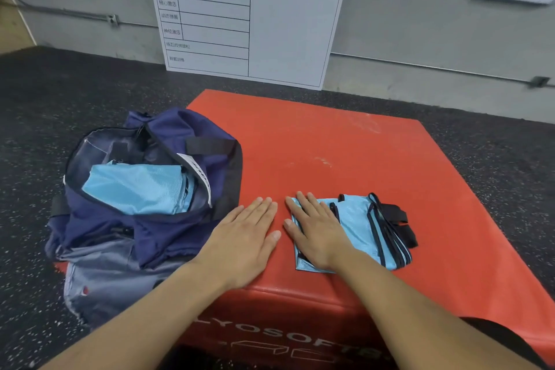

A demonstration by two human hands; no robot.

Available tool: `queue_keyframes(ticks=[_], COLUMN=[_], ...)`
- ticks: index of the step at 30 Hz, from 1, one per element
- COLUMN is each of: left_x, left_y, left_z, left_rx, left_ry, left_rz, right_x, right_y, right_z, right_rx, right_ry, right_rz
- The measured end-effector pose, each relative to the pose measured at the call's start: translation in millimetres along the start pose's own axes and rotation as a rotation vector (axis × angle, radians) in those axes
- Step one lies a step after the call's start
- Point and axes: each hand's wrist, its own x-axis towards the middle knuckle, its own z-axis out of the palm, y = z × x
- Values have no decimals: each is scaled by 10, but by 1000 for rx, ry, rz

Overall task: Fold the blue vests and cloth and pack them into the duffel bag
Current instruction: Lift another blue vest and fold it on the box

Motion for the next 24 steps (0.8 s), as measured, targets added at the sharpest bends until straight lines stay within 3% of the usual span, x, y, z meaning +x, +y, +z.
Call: queue_keyframes(ticks=[8, 17, 24], left_x=[56, 155, 203], left_y=[137, 499, 604], left_z=[-26, 188, 401], left_rx=[-48, -40, -10], left_ry=[-38, -109, -143], left_rz=[121, 294, 299], right_x=[-418, -1230, -1624], right_y=[227, 841, 887], right_z=[-318, -670, -743], right_rx=[-16, 82, 175], right_ry=[-171, -322, -426], right_rz=[-146, 19, 65])
